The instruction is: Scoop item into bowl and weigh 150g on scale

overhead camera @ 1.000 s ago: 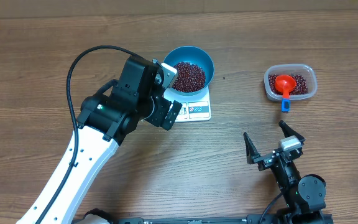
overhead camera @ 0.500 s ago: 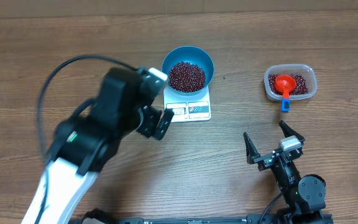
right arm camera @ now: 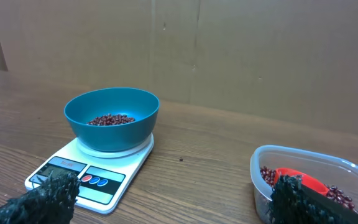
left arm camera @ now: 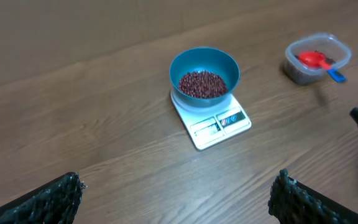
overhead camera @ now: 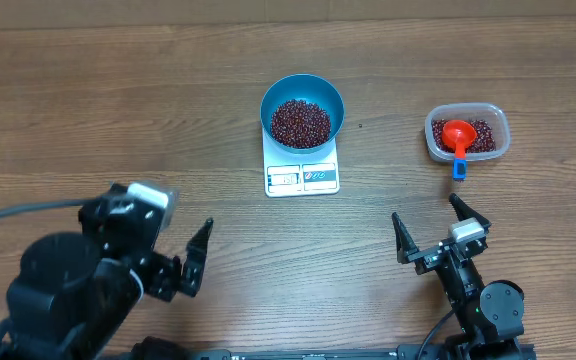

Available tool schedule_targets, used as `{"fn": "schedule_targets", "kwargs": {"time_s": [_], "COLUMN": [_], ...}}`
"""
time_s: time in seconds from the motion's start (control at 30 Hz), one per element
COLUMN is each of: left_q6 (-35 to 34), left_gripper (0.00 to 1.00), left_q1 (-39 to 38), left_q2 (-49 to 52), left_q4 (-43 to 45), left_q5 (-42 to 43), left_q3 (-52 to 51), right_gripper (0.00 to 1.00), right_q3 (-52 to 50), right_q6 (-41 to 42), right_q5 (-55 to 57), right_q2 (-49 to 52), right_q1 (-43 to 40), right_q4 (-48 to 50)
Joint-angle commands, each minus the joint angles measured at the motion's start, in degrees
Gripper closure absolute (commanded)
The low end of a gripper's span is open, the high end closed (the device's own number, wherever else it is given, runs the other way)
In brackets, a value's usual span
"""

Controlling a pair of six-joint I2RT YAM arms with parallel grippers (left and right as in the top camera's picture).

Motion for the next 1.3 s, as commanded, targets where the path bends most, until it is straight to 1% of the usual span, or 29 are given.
{"fn": "schedule_targets", "kwargs": {"time_s": [0.0,0.1,0.23,0.37,0.6,0.73,0.87,1.1,1.13,1.27], "left_q6": [-5.5,-8.7,-11.1,-14.8,-20.0,-21.7,-22.9,-23.2,-23.3,-23.3], "left_gripper": [0.0,0.0,0.0,0.0,0.0,0.0,0.0,0.0,0.0,0.0], "left_q1": [2.4,5.5,9.7,12.2,15.0,15.1,15.1,15.1,15.1,15.1], "left_q2": [-4.6,-11.5,-21.2,-29.3,-39.3,-42.2,-42.1,-42.1,-42.1,-42.2], "left_q4": [1.6,7.8,17.2,26.6,38.9,44.6,50.7,69.2,70.6,70.5], "left_q5": [0.6,2.1,7.2,8.0,12.2,12.5,12.5,12.2,12.1,11.0], "left_q3": [-5.2,-15.1,-29.6,-42.5,-59.0,-65.4,-69.4,-77.0,-77.6,-77.5], "right_gripper": [0.0,0.0,0.0,0.0,0.0,0.0,0.0,0.0,0.0,0.0], "right_q3": [-0.6,-0.6,-0.6,-0.6,-0.6,-0.6,-0.6,-0.6,-0.6,-0.6], "right_q6": [0.4,0.4,0.4,0.4,0.4,0.4,0.4,0.4,0.4,0.4], "right_q5": [0.8,0.7,0.7,0.7,0.8,0.7,0.7,0.7,0.8,0.7], "right_q2": [-0.6,-0.6,-0.6,-0.6,-0.6,-0.6,-0.6,-0.6,-0.6,-0.6], "right_q1": [-0.4,-0.4,-0.4,-0.4,-0.4,-0.4,-0.4,-0.4,-0.4,-0.4], "right_q4": [0.2,0.2,0.2,0.2,0.2,0.2,0.2,0.2,0.2,0.2]}}
